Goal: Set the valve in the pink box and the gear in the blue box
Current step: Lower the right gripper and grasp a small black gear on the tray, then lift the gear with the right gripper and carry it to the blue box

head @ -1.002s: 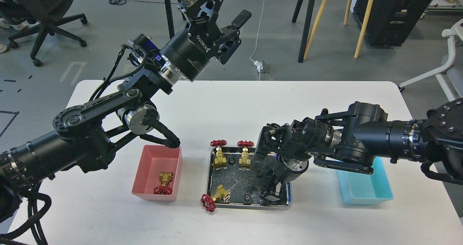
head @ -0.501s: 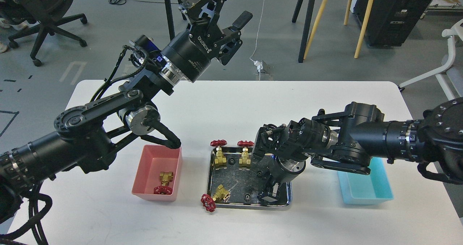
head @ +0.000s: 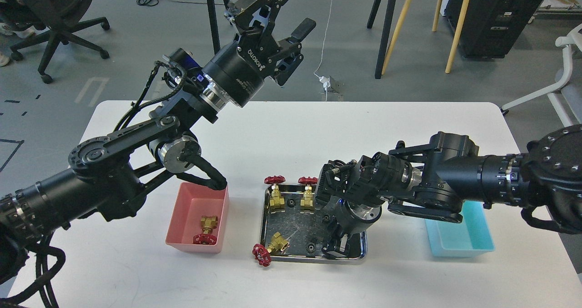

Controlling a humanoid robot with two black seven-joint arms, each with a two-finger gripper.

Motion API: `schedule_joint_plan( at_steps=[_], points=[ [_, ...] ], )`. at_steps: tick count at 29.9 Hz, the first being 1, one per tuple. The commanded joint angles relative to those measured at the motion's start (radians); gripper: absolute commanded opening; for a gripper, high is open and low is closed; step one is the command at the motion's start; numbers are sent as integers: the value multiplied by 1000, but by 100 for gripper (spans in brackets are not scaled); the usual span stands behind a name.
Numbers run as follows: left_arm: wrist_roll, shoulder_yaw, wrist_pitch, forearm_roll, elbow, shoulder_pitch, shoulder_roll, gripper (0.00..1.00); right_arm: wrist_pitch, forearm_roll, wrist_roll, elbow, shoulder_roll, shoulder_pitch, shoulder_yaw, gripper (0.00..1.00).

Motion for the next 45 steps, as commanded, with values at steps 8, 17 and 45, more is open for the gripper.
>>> schedule_joint_plan(
  at_steps=[8, 17, 45],
  points=[
    [0, 0, 0, 2, 0, 7, 0, 70, 0, 0, -9, -17, 13, -6, -1, 42],
    [0, 0, 0, 2, 0, 9, 0, 70, 0, 0, -12, -28, 15, -9, 1, 28],
    [0, 0, -2, 2, -20, 24, -15, 70, 0, -6, -17, 181, -582, 122, 180, 10]
  ],
)
